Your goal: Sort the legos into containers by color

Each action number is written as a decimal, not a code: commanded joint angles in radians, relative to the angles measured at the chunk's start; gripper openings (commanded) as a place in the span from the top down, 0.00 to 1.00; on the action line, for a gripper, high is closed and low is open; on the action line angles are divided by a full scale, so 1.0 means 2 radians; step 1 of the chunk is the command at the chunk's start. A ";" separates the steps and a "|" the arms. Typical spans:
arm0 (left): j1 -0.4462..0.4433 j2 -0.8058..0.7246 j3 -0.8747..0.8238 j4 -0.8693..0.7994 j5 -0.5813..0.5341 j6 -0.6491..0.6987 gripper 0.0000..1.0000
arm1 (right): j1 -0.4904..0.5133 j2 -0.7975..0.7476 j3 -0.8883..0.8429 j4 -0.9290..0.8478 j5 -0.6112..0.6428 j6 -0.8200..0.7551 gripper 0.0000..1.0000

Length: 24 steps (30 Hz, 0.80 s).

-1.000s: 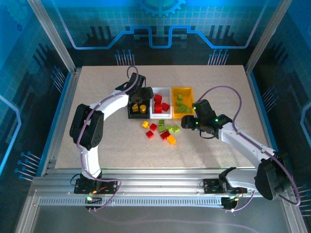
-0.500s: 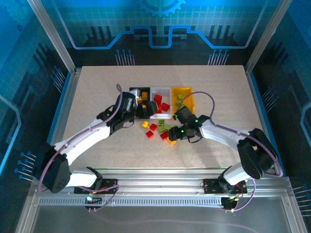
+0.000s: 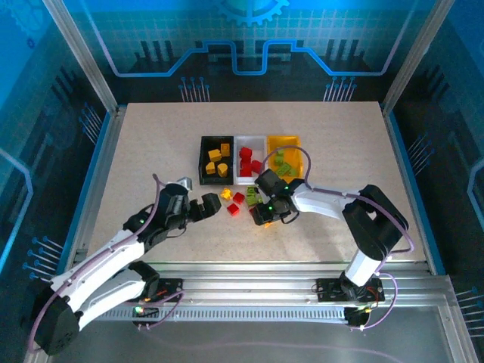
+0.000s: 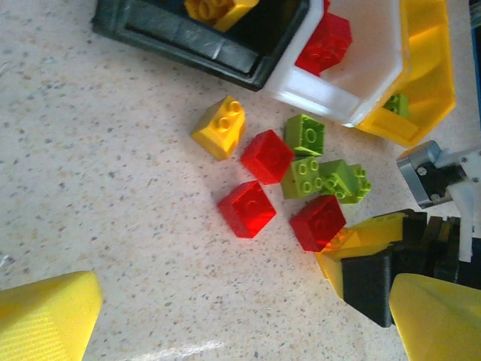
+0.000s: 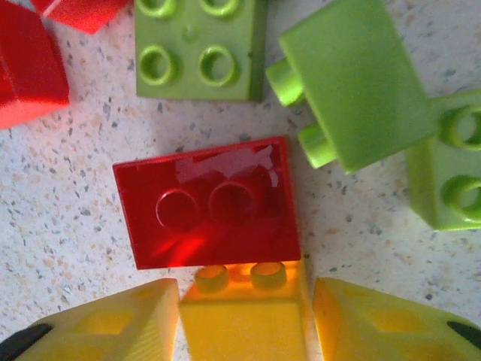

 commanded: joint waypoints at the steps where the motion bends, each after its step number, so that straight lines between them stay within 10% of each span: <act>1: 0.000 -0.011 -0.017 -0.016 -0.021 -0.021 0.01 | 0.009 0.001 0.003 -0.013 0.002 -0.002 0.57; 12: 0.001 -0.014 -0.045 -0.015 -0.035 -0.019 0.01 | 0.012 -0.063 0.056 -0.023 -0.038 -0.006 0.75; 24: 0.000 -0.039 -0.060 -0.049 -0.033 -0.027 0.01 | 0.008 0.189 0.411 -0.060 0.044 0.017 0.73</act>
